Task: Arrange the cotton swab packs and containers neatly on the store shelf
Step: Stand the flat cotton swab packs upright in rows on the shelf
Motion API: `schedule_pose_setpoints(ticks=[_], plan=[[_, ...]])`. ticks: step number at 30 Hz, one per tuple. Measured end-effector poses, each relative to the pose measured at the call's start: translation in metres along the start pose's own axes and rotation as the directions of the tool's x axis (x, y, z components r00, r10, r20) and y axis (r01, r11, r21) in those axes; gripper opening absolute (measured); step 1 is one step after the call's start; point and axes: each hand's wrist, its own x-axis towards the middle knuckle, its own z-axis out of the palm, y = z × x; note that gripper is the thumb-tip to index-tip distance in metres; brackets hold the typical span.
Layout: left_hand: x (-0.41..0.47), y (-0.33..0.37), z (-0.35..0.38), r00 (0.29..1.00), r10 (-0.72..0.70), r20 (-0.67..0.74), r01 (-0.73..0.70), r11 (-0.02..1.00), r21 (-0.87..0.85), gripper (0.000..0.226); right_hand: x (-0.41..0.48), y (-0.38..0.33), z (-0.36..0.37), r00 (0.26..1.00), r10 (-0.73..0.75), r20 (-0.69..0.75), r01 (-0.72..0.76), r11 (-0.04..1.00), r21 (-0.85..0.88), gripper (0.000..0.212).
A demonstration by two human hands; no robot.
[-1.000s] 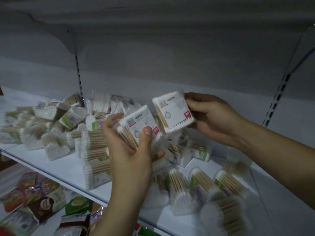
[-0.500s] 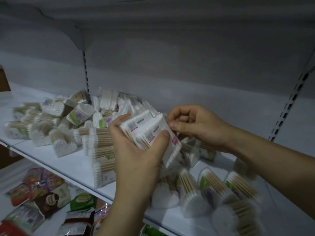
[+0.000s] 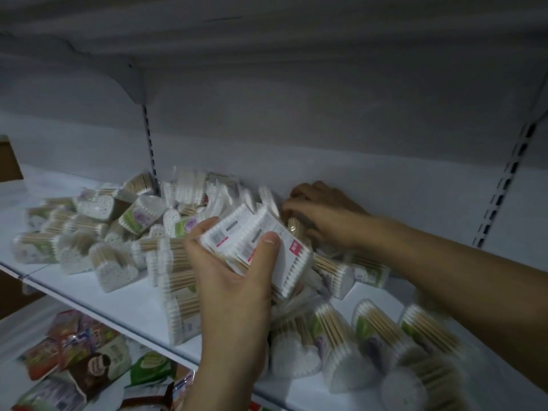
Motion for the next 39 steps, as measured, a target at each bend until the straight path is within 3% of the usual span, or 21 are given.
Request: schedule_pose_setpoints(ticks=[2,4,8,12,16,19,22,25,27,30,33,36,39], plan=[[0.001,0.0,0.0,1.0,0.009,0.006,-0.009,1.0,0.024,0.049,-0.002,0.003,-0.012,0.999,-0.034,-0.034,0.033,0.999,-0.015,0.024],[0.0,0.0,0.0,1.0,0.008,0.02,-0.009,0.999,0.048,0.051,-0.008,0.008,-0.025,0.999,0.014,-0.039,-0.012,0.998,0.067,0.023],[0.0,0.002,-0.001,0.999,0.023,0.031,-0.026,0.995,0.1,0.067,-0.033,0.015,-0.06,0.956,0.255,-0.146,-0.161,0.87,0.465,0.041],[-0.003,0.005,0.001,0.998,0.045,0.036,-0.049,0.991,0.124,0.059,-0.059,0.001,-0.093,0.936,0.268,-0.228,-0.075,0.787,0.613,0.031],[-0.011,0.011,0.01,0.999,0.0,0.034,-0.004,0.995,0.102,0.052,-0.074,-0.027,-0.109,0.949,0.168,-0.266,0.087,0.673,0.735,0.036],[-0.013,0.016,0.015,0.978,-0.18,0.102,0.185,0.982,-0.04,0.066,-0.076,-0.043,-0.105,0.943,0.101,-0.318,0.156,0.709,0.687,0.044],[-0.012,0.015,0.015,0.911,-0.314,0.266,0.371,0.908,-0.198,0.089,-0.074,-0.055,-0.097,0.913,-0.005,-0.407,0.239,0.816,0.526,0.038],[-0.011,0.012,0.011,0.92,-0.286,0.269,0.34,0.922,-0.184,0.078,-0.065,-0.051,-0.087,0.894,0.002,-0.449,0.222,0.866,0.447,0.029],[-0.009,0.01,0.009,0.944,-0.25,0.217,0.285,0.947,-0.15,0.081,-0.053,-0.034,-0.073,0.913,0.15,-0.38,0.034,0.899,0.437,0.026],[-0.009,0.01,0.008,0.966,-0.207,0.156,0.229,0.963,-0.14,0.086,-0.035,0.001,-0.042,0.93,0.36,-0.077,-0.316,0.887,0.337,0.03],[-0.008,0.005,0.008,0.976,-0.16,0.148,0.177,0.979,-0.103,0.08,-0.025,0.017,-0.005,0.923,0.351,0.158,-0.374,0.914,0.154,0.045],[-0.008,0.004,0.007,0.978,-0.132,0.159,0.148,0.984,-0.097,0.075,-0.021,0.018,0.02,0.927,0.336,0.168,-0.342,0.94,0.01,0.037],[-0.009,0.008,0.008,0.979,-0.121,0.166,0.137,0.986,-0.091,0.075,-0.022,0.018,0.008,0.905,0.421,0.055,-0.424,0.896,0.13,0.025]])
